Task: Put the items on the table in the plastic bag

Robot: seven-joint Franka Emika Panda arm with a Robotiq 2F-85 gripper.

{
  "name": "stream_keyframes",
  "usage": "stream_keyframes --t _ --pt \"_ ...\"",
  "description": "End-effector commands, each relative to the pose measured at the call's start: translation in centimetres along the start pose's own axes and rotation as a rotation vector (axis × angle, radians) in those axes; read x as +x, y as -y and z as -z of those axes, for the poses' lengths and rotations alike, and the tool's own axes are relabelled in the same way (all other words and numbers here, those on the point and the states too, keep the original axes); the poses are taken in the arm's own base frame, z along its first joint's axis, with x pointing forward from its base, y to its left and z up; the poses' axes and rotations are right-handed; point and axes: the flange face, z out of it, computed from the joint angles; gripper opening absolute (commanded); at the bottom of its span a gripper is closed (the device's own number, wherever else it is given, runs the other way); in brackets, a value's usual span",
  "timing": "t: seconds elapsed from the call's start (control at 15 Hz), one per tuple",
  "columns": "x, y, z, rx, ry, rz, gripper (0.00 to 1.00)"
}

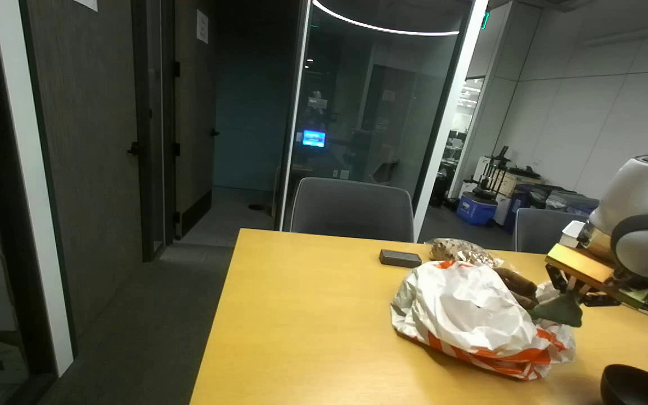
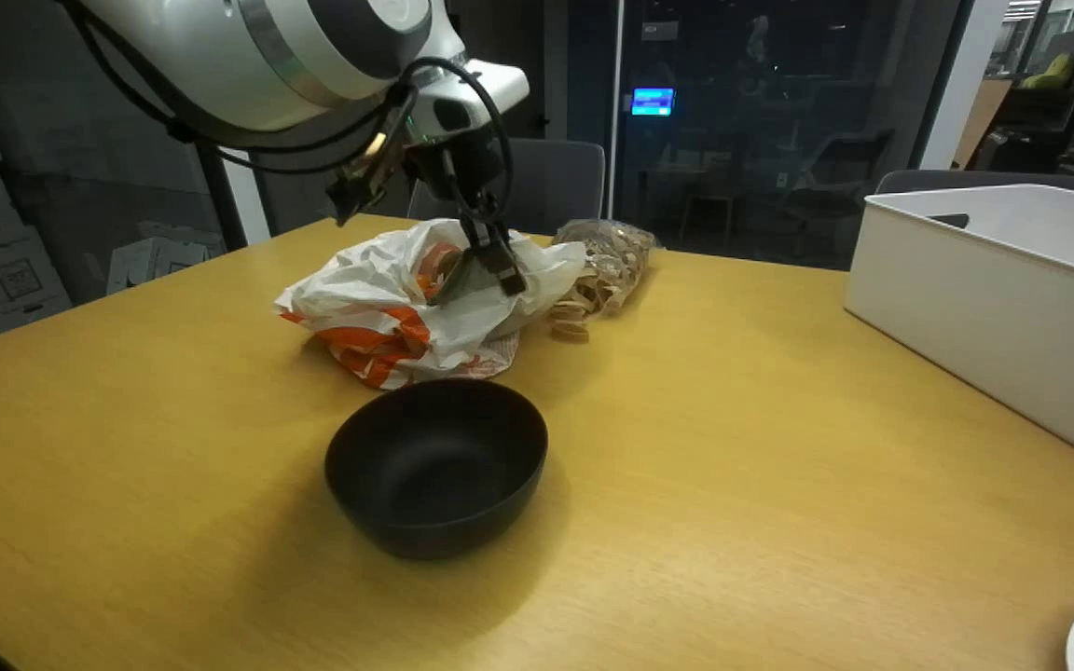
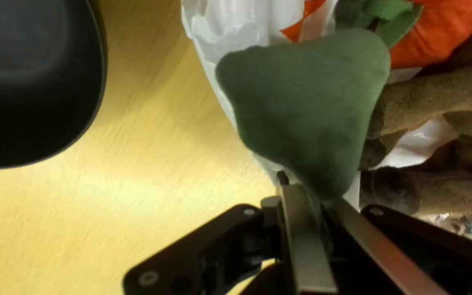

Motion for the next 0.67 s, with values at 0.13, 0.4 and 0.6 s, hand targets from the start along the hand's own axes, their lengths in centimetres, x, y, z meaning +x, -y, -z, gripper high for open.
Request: stream_keyframes --t 0.13,0.4,0.6 --pt "1.8 -1.8 5.4 0.101 -0.179 -0.173 0.02" --pt "2.8 -2.8 8.6 0.148 -0.285 -0.287 0.01" --pt "3.2 -3.7 11.0 0.196 -0.344 -0.361 0.02"
